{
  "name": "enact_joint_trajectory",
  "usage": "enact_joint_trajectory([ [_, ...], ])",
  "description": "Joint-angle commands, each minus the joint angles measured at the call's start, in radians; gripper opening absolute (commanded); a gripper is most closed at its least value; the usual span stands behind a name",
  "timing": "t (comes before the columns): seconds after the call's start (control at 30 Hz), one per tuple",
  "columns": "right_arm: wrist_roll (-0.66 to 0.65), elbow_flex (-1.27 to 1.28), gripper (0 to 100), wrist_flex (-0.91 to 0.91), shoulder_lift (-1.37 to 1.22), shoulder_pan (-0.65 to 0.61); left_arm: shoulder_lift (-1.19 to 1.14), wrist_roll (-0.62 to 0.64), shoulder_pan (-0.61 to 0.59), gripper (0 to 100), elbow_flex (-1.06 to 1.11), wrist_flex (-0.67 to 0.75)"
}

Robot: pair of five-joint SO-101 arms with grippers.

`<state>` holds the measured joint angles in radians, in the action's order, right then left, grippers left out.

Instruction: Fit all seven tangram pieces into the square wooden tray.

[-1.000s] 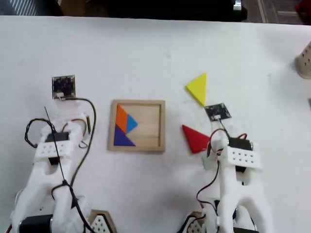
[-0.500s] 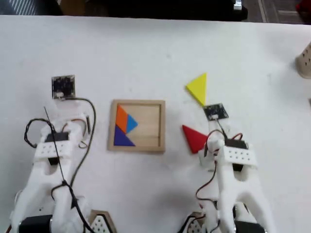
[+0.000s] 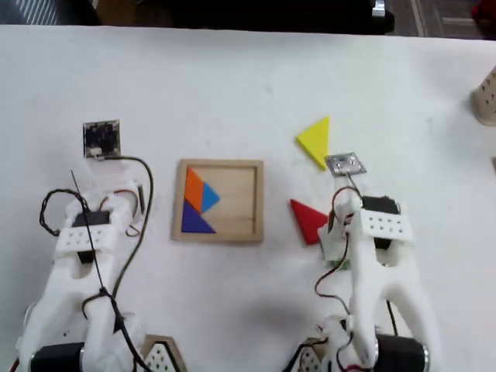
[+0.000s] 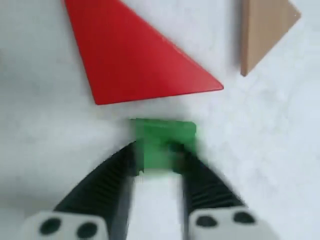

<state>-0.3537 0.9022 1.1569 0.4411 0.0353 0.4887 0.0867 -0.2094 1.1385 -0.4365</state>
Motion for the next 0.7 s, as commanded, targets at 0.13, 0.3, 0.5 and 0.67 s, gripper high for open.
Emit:
enact_joint_trajectory([
  [0.13, 0.012, -0.133, 1.8, 0.147, 0.262, -0.202, 0.028, -0.009, -0.012, 3, -0.008, 0.028],
  [0.3, 0.123, -0.135, 1.8, 0.108, 0.271, -0.414, 0.028, -0.011, -0.012, 3, -0.008, 0.028],
  [0.5, 0.084, -0.138, 8.4, 0.157, 0.262, -0.298, 0.028, -0.011, -0.013, 3, -0.008, 0.028],
  [0.67, -0.135, -0.026, 19.7, 0.183, 0.269, -0.122, 0.028, -0.011, -0.012, 3, -0.008, 0.028],
])
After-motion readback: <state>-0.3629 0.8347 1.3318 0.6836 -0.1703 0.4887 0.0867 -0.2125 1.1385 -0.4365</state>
